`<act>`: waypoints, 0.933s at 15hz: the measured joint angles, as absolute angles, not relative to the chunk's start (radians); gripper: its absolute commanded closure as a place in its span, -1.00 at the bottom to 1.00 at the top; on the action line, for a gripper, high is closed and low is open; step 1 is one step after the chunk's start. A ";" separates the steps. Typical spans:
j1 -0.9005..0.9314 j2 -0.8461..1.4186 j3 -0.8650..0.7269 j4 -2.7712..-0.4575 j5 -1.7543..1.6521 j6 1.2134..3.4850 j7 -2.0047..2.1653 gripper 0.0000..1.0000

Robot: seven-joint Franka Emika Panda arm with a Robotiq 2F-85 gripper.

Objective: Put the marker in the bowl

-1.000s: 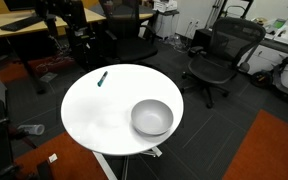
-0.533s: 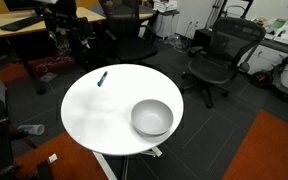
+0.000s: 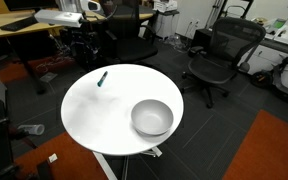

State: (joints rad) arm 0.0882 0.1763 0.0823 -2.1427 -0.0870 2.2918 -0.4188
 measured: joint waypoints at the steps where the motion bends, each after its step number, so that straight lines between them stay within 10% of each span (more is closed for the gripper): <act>1: 0.088 0.201 0.086 -2.130 -0.096 2.311 -0.419 -1.00; 14: 0.119 0.503 0.117 -1.980 -0.143 2.539 -0.405 -1.00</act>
State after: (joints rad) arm 0.1191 0.5027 0.1173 -1.9799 -0.1435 2.5389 -0.4048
